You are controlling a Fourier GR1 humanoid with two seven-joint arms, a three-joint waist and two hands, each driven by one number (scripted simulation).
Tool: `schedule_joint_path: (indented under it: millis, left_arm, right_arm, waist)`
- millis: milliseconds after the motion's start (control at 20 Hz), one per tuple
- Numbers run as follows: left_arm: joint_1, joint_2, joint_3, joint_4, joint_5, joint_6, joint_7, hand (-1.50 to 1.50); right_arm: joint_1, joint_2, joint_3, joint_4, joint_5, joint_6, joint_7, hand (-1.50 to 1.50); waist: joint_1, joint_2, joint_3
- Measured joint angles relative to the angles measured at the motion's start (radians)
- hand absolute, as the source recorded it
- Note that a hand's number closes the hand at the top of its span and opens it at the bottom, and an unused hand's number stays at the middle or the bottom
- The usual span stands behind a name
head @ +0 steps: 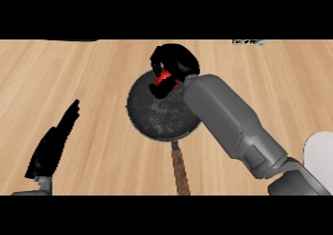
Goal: Pick the tomato from the plate and place it in the pan
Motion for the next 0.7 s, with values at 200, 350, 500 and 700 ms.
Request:
schedule_joint_path:
  millis: [200,350,500,700]
  left_arm:
    - [-0.014,-0.003,-0.016,0.001,-0.005,-0.011,-0.002,0.0]
    - [-0.017,-0.009,-0.03,-0.003,-0.012,-0.015,-0.002,0.0]
    - [-0.034,-0.013,-0.036,0.012,-0.016,-0.017,-0.006,0.0]
    - [-0.045,-0.015,-0.039,0.012,-0.018,-0.02,0.002,0.0]
  right_arm:
    - [0.008,0.012,0.063,0.071,-0.05,0.03,-0.013,1.5]
    - [0.04,0.016,0.038,0.098,-0.162,0.078,0.029,-1.5]
    - [0.068,0.018,0.021,0.116,-0.265,0.101,0.039,-1.5]
    - [0.099,0.019,0.003,0.09,-0.396,0.053,-0.005,-1.5]
  waist:
    - [0.03,0.007,0.0]
    - [0.051,0.011,0.0]
    - [0.062,0.015,0.001]
    - [0.068,0.014,0.002]
